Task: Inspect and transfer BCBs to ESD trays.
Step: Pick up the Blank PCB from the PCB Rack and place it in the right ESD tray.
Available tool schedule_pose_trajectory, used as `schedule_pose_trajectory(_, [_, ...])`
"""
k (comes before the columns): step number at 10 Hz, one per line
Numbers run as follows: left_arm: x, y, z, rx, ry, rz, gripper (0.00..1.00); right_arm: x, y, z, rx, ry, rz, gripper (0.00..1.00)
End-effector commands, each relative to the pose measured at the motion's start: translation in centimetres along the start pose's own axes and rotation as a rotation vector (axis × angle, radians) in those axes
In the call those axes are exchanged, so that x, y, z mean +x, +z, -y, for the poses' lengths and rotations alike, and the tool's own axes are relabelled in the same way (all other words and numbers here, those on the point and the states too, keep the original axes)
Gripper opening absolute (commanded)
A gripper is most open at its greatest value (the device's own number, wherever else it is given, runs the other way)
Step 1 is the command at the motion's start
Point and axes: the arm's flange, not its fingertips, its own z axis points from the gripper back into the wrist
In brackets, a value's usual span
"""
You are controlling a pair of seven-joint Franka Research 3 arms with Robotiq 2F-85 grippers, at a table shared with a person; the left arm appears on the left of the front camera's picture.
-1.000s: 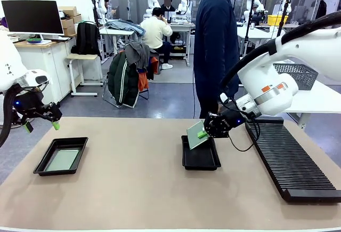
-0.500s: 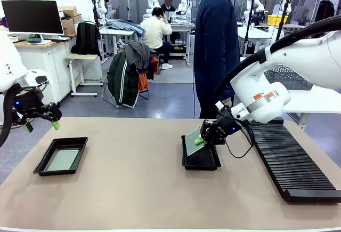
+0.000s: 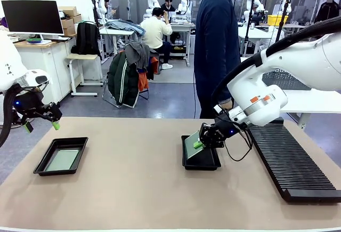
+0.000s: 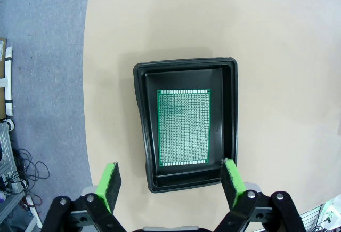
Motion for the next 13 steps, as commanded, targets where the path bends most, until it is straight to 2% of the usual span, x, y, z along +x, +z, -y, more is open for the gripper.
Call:
schedule_pose_trajectory(1, [-0.2, -0.2, -0.1, 0.003, 0.002, 0.014, 1.0, -0.4, -0.8, -0.4, -0.048, -0.035, 0.027, 0.03])
schedule_pose_trajectory(8, [-0.2, -0.2, -0.1, 0.003, 0.002, 0.014, 1.0, -0.8, -1.0, 0.0, -0.118, -0.074, 0.026, 0.03])
schedule_pose_trajectory(9, [-0.2, -0.2, -0.1, 0.003, 0.002, 0.014, 1.0, -0.7, -0.6, 0.7, -0.063, -0.052, 0.02, 0.03])
schedule_pose_trajectory(13, [-0.2, -0.2, -0.1, 0.003, 0.002, 0.014, 1.0, -0.7, -0.6, 0.7, -0.063, -0.052, 0.02, 0.03])
